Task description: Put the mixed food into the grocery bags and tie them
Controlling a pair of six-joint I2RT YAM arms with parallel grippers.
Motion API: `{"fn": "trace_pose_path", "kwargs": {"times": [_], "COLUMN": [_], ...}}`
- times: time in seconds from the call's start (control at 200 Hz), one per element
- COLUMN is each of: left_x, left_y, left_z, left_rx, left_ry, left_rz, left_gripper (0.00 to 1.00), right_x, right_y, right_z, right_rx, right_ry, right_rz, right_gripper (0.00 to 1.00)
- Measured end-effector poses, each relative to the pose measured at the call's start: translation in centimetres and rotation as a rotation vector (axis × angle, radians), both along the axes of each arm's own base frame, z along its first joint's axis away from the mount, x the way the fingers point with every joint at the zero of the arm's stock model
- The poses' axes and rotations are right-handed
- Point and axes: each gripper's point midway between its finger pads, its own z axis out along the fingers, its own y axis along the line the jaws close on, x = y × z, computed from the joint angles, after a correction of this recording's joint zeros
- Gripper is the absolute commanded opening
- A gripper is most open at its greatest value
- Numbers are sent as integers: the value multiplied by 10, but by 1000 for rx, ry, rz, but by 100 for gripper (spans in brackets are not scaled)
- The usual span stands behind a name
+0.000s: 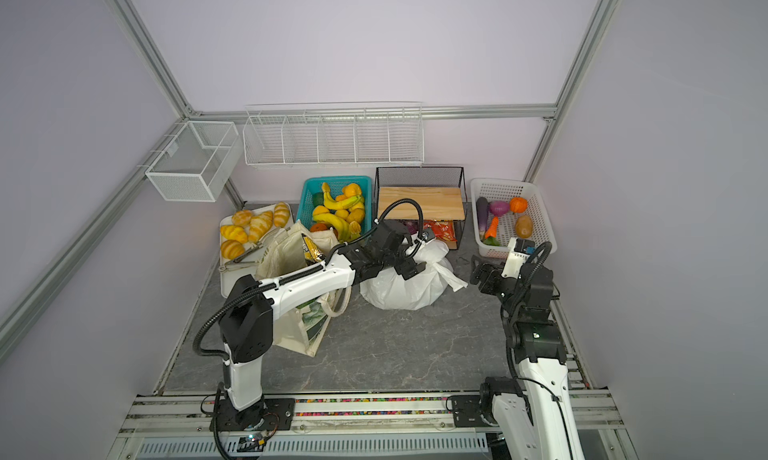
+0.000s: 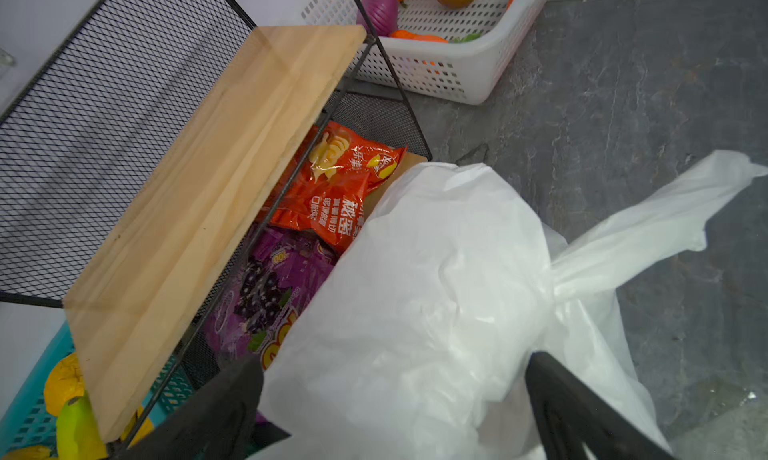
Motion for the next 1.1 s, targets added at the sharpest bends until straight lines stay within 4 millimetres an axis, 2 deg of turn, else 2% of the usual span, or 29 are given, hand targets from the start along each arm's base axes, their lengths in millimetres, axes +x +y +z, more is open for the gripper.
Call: {"fn": "trace_pose_path", "kwargs": {"times": [0.27, 0.35, 0.415, 0.565, 0.74, 0.87, 0.96, 1.1], "left_x": [6, 5, 4, 1, -4, -12, -19, -36], "left_y": [-8, -8, -8, -4, -1, 0, 0, 9], "left_z": [-32, -43, -51, -69, -73, -65, -47, -2], "left_rx": [91, 120, 139, 182, 184, 157, 115, 16], "left_ry": [50, 75, 93, 136, 178, 218, 234, 241], "left_rz": [-14, -19, -20, -19, -5, -9, -18, -34], "left_gripper": [100, 95, 87, 61, 26, 3, 0, 0], "right_x": [3, 4, 5, 6, 6, 3, 1, -4], "right_y": [0, 0, 0, 0, 0, 0, -1, -3], "right_z": [-9, -13, -16, -18, -18, -16, -11, -4], "right_rx": [-5, -5, -4, -3, -2, -4, -5, -11], "right_ry": [31, 45, 53, 59, 60, 50, 30, 4], "right_rz": [3, 4, 5, 7, 6, 2, -5, -19], "right_gripper": [89, 89, 89, 89, 89, 89, 89, 89]}}
